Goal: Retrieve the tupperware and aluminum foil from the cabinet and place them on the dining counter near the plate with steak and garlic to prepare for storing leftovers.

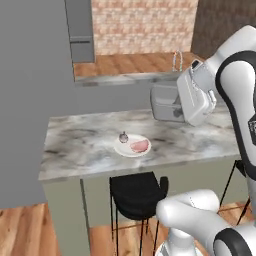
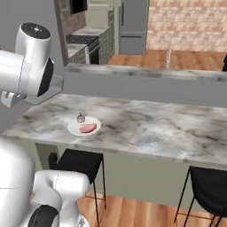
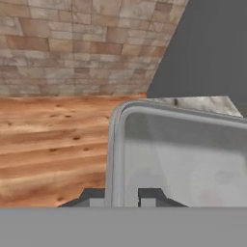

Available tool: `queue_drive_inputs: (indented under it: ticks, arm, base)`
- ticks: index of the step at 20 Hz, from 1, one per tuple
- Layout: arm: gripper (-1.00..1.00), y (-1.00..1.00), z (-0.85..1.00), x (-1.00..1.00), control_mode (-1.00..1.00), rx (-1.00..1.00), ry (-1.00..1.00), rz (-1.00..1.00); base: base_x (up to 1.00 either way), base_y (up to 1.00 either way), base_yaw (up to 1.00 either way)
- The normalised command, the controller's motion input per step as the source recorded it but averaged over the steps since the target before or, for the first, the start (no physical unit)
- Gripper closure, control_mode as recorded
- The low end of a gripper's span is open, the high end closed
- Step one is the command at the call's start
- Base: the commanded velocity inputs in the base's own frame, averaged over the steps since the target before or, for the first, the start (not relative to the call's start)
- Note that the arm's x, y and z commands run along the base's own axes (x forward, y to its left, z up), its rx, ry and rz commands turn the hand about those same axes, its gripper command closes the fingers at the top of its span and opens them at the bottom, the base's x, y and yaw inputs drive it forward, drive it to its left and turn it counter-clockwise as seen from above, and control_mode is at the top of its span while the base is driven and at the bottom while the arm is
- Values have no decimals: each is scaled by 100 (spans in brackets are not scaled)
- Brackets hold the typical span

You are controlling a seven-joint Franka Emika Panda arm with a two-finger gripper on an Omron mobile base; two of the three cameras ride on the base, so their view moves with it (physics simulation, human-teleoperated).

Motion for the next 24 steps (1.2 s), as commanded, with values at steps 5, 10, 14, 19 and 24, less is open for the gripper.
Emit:
queue_drive_inputs:
  ticks: [5, 10, 14, 19, 24]
  arm:
    - [100, 0, 0, 0, 100, 0, 0, 0]
    - [100, 59, -22, 31, -100, -2, -1, -10]
    - [100, 25, -48, 33, -100, 0, 1, 0]
    - [100, 3, -63, 29, -100, 0, 0, 9]
    - [100, -9, -65, 19, -100, -1, 1, 21]
  base:
    - [53, 100, -36]
    - [9, 20, -6]
    - [0, 0, 0]
    - [0, 0, 0]
    - [0, 0, 0]
